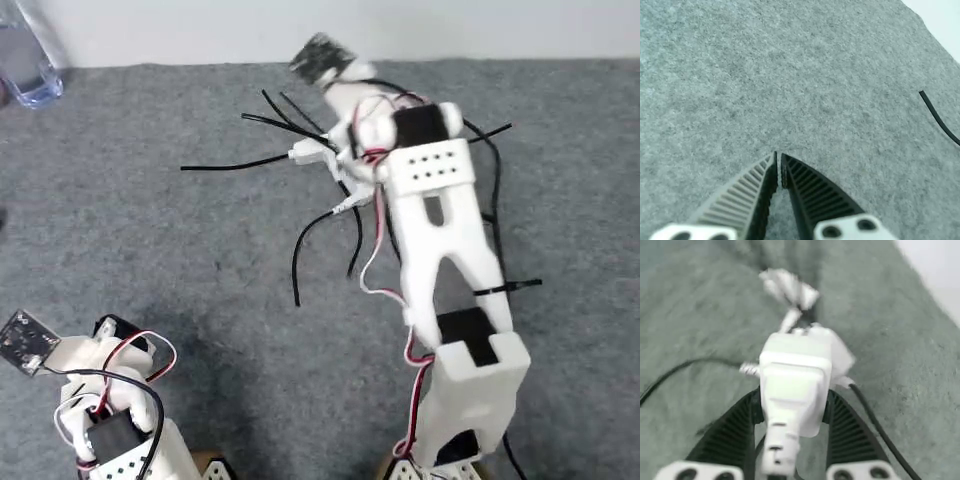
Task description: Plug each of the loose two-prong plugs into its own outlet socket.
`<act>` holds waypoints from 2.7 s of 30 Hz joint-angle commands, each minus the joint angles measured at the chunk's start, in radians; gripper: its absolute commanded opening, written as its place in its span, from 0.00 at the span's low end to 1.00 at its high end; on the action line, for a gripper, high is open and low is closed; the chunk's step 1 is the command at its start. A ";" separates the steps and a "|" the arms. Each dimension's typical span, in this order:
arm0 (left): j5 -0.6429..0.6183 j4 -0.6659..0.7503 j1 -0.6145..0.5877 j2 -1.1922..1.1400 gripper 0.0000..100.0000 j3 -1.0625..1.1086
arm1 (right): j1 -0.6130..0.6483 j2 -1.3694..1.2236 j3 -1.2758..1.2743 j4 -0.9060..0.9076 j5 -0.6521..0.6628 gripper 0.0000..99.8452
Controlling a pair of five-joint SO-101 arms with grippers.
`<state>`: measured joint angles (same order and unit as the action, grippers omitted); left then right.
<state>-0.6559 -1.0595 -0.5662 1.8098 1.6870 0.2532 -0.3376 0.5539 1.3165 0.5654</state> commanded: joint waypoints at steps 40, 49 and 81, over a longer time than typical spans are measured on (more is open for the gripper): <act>0.008 0.000 -0.003 0.009 0.02 -0.005 | -0.028 -0.374 0.000 -0.352 -0.075 0.01; 0.008 0.000 -0.003 0.009 0.02 -0.005 | -0.039 -0.366 0.005 -0.318 -0.069 0.39; 0.008 0.068 -0.002 0.011 0.02 -0.013 | 0.021 0.189 0.003 0.415 -0.075 0.42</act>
<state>-0.6559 -1.0165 -0.5662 1.8098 1.6870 0.2532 -0.2317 0.5462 1.6464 0.4902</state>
